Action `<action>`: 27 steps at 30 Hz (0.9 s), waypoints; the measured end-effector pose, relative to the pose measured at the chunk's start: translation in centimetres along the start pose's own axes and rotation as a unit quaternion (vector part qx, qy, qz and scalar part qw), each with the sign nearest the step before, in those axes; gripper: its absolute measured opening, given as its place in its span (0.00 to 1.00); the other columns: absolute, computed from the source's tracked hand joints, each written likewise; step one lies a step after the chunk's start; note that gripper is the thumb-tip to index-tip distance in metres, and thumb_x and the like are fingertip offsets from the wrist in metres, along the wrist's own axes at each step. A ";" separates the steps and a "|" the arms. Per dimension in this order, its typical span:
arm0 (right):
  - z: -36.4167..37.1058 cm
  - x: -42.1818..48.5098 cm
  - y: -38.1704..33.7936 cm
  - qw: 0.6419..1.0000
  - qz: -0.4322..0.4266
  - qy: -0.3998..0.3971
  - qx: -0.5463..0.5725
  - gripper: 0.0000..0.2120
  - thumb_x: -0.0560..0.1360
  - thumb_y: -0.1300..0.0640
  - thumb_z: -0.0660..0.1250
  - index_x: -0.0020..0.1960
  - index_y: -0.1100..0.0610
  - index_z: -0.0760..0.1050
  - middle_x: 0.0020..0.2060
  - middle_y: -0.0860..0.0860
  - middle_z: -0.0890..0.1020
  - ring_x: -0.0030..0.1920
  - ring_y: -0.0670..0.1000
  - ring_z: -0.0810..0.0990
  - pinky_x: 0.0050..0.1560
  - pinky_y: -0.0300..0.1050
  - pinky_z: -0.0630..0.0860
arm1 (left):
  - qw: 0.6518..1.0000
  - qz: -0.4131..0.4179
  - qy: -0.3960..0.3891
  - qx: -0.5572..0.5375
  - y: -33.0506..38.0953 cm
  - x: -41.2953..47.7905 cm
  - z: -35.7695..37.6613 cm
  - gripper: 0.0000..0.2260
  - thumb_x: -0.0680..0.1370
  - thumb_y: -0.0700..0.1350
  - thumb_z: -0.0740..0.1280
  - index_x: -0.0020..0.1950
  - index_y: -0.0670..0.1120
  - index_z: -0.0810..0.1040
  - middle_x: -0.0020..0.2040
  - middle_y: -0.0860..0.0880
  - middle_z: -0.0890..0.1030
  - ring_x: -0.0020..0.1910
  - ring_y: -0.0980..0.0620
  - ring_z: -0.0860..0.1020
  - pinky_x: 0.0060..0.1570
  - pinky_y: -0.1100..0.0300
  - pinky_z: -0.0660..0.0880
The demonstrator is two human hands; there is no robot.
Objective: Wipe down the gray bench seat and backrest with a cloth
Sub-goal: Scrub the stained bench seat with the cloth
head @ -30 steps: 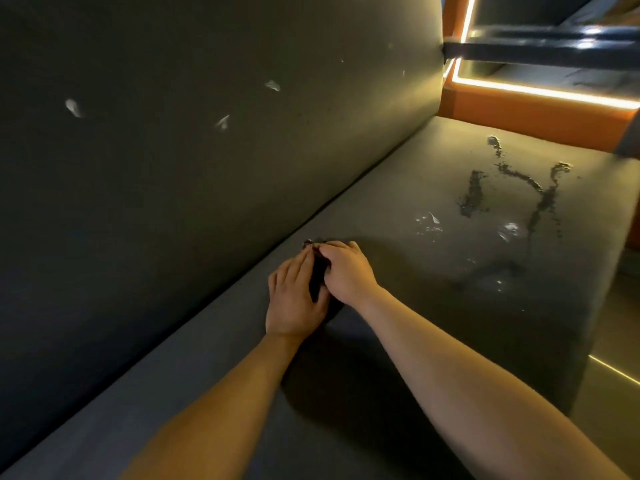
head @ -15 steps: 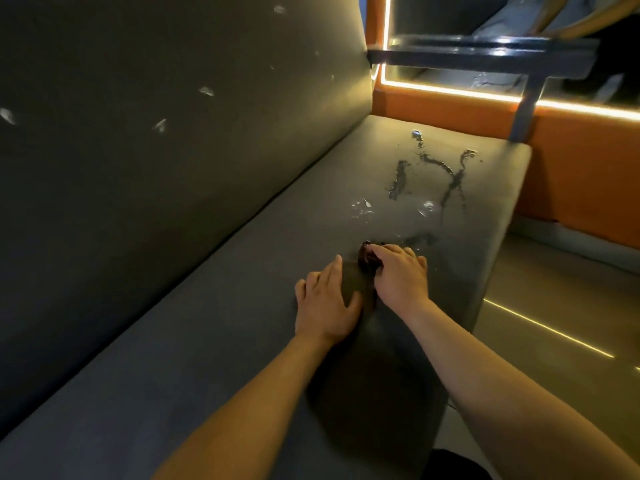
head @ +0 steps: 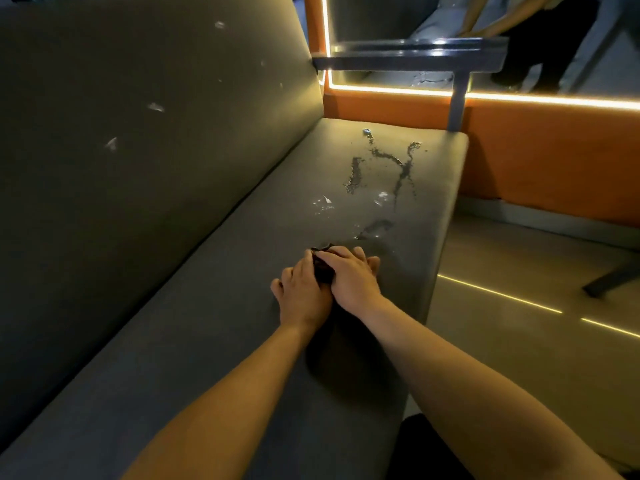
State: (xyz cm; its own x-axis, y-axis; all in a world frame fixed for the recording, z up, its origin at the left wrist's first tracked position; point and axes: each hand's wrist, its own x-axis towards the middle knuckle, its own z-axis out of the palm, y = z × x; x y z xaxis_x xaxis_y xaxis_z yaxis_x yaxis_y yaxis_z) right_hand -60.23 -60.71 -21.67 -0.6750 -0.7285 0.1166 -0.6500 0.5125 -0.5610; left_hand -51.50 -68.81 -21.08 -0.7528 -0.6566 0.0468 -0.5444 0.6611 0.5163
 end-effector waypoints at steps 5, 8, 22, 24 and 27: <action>-3.3 -1.7 4.7 0.995 0.068 0.056 -0.052 0.21 0.81 0.63 0.59 0.69 0.45 0.77 0.67 0.47 0.76 0.63 0.54 0.68 0.67 0.50 0.65 | 0.997 0.048 -0.058 -0.031 5.2 -1.5 2.1 0.28 0.82 0.52 0.58 0.82 0.49 0.57 0.76 0.51 0.68 0.73 0.45 0.63 0.74 0.42 0.55; -5.7 -3.2 7.3 0.985 0.130 0.097 -0.067 0.23 0.81 0.65 0.59 0.70 0.46 0.76 0.68 0.48 0.76 0.66 0.55 0.69 0.60 0.44 0.57 | 0.990 0.105 -0.092 -0.032 7.0 -3.4 3.9 0.28 0.82 0.54 0.59 0.81 0.50 0.58 0.76 0.51 0.68 0.73 0.45 0.63 0.75 0.42 0.55; -4.2 -9.3 9.1 0.967 0.119 0.209 0.090 0.17 0.78 0.63 0.64 0.63 0.49 0.80 0.64 0.46 0.80 0.60 0.54 0.74 0.62 0.53 0.71 | 0.987 0.146 -0.056 0.035 6.3 -4.3 5.5 0.25 0.82 0.55 0.58 0.79 0.56 0.61 0.78 0.50 0.65 0.74 0.44 0.61 0.74 0.45 0.54; -4.3 -9.8 10.0 0.966 0.100 0.216 0.104 0.16 0.77 0.60 0.65 0.63 0.49 0.80 0.62 0.47 0.81 0.59 0.54 0.76 0.60 0.53 0.72 | 0.986 0.153 -0.048 0.051 6.6 -4.1 5.7 0.23 0.82 0.55 0.58 0.78 0.57 0.64 0.78 0.49 0.65 0.74 0.44 0.61 0.74 0.45 0.53; -4.1 -10.2 12.6 0.964 0.124 0.201 0.122 0.21 0.78 0.59 0.63 0.70 0.50 0.75 0.64 0.49 0.80 0.62 0.55 0.76 0.64 0.52 0.72 | 0.980 0.183 -0.040 0.072 6.6 -4.5 5.7 0.23 0.83 0.56 0.59 0.78 0.56 0.66 0.76 0.51 0.68 0.72 0.47 0.62 0.73 0.45 0.55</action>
State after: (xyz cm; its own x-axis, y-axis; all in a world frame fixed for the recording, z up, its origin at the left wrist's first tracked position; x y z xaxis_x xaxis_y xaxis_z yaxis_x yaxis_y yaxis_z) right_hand -62.93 -44.96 -26.61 -0.9115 -0.3381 0.2342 -0.3829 0.4899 -0.7832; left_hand -53.85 -59.46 -22.77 -0.9308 -0.3392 0.1366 -0.2744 0.8949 0.3519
